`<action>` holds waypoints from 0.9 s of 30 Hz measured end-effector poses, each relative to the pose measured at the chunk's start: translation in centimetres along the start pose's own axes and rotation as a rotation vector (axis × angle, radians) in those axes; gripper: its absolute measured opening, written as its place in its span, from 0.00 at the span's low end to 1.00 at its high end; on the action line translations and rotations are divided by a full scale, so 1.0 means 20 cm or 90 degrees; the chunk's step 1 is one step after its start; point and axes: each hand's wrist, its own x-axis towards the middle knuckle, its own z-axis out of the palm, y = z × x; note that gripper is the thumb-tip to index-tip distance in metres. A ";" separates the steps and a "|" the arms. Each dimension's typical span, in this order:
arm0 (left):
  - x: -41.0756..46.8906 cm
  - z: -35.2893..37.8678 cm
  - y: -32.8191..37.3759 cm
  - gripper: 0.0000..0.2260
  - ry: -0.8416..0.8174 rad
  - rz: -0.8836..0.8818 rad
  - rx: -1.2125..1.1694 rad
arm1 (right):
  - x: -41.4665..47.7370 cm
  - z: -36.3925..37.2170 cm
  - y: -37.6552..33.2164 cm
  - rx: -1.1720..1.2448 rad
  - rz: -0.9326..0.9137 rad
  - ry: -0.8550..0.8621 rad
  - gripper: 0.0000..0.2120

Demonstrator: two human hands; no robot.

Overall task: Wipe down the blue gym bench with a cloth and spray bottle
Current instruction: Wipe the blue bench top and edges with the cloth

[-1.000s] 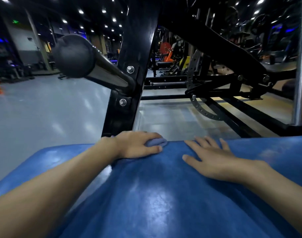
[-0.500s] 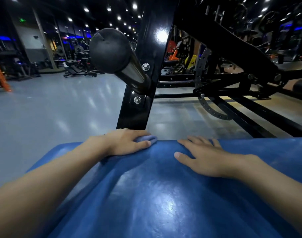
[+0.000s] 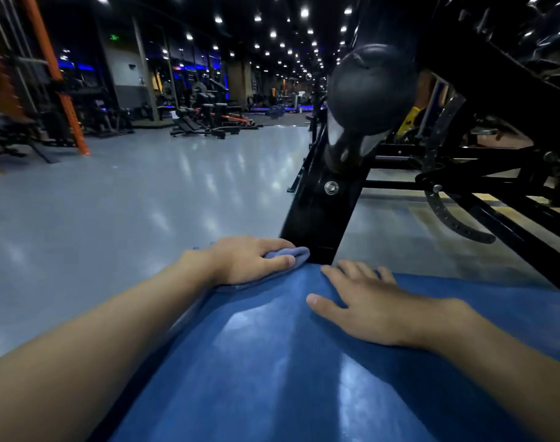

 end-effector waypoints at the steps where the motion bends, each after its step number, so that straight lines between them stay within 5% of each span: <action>1: -0.03 -0.01 -0.04 0.20 0.005 -0.011 -0.005 | 0.02 0.00 -0.04 -0.006 -0.006 -0.011 0.34; 13: -0.28 -0.02 -0.40 0.31 0.099 -0.151 -0.218 | 0.15 0.04 -0.47 -0.009 -0.089 -0.021 0.32; 27: -0.53 0.03 -0.43 0.23 0.119 -0.211 -0.282 | 0.06 0.06 -0.65 -0.037 -0.143 -0.032 0.34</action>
